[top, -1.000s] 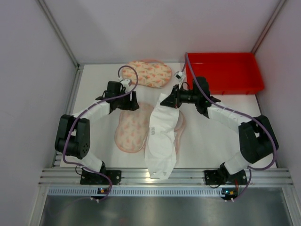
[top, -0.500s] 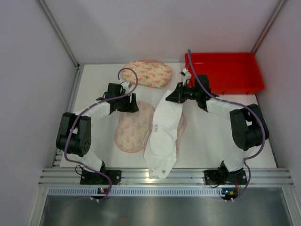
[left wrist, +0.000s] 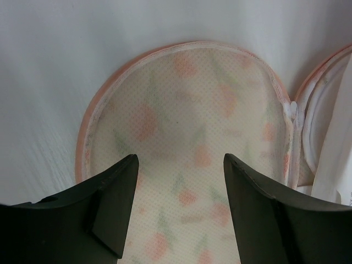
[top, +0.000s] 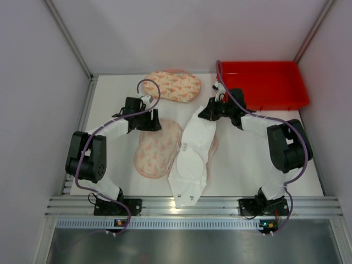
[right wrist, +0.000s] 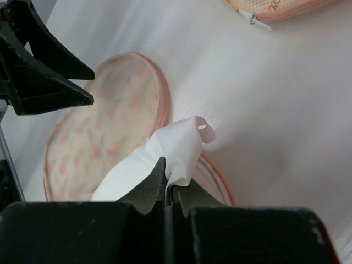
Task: Place the bra in the laundry bag and zip it closed
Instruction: Place the bra in the laundry bag, then adjust the bra in the laundry bag.
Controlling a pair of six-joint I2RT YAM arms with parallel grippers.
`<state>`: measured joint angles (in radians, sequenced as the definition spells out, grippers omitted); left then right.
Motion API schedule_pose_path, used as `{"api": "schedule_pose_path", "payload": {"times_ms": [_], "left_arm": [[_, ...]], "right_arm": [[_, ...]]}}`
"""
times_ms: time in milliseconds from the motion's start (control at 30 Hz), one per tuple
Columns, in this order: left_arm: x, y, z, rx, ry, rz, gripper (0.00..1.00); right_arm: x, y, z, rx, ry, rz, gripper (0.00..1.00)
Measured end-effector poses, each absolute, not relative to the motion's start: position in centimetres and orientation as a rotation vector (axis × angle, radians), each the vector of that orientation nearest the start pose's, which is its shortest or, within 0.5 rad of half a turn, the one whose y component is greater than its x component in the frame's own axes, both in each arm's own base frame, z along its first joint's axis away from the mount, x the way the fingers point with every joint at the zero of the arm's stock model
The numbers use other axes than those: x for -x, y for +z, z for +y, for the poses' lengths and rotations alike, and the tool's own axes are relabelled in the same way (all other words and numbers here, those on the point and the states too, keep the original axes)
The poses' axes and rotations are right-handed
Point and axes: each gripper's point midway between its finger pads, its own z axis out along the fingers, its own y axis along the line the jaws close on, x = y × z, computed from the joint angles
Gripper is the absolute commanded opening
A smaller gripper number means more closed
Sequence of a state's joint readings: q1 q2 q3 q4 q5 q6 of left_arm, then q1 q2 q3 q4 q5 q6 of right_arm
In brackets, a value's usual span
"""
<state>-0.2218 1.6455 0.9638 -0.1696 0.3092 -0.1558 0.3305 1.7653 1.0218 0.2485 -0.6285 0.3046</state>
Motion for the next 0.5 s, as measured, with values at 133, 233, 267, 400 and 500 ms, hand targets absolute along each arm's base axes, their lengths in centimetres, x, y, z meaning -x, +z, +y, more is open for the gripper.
{"api": "schedule_pose_path", "payload": {"times_ms": [133,233,267,400,500], "left_arm": [[-37.1,6.1,-14.4,-0.221,-0.543,2.435,0.70],[-37.1,6.1,-14.4,-0.218,-0.540,2.437,0.70],[-37.1,6.1,-14.3,-0.215,-0.540,2.438,0.70],[-37.1,6.1,-14.2,-0.208,-0.539,2.442,0.70],[-37.1,6.1,-14.2,-0.209,-0.543,2.442,0.70]], "right_arm": [[-39.5,10.9,25.1,0.440,0.992,2.107,0.41],[-39.0,9.9,24.7,0.459,0.955,2.151,0.76],[-38.8,9.7,24.6,0.465,0.943,2.166,0.98],[-38.7,9.3,24.0,0.492,0.889,2.209,0.99],[-38.9,10.5,23.7,0.516,0.861,2.212,0.99]]}}
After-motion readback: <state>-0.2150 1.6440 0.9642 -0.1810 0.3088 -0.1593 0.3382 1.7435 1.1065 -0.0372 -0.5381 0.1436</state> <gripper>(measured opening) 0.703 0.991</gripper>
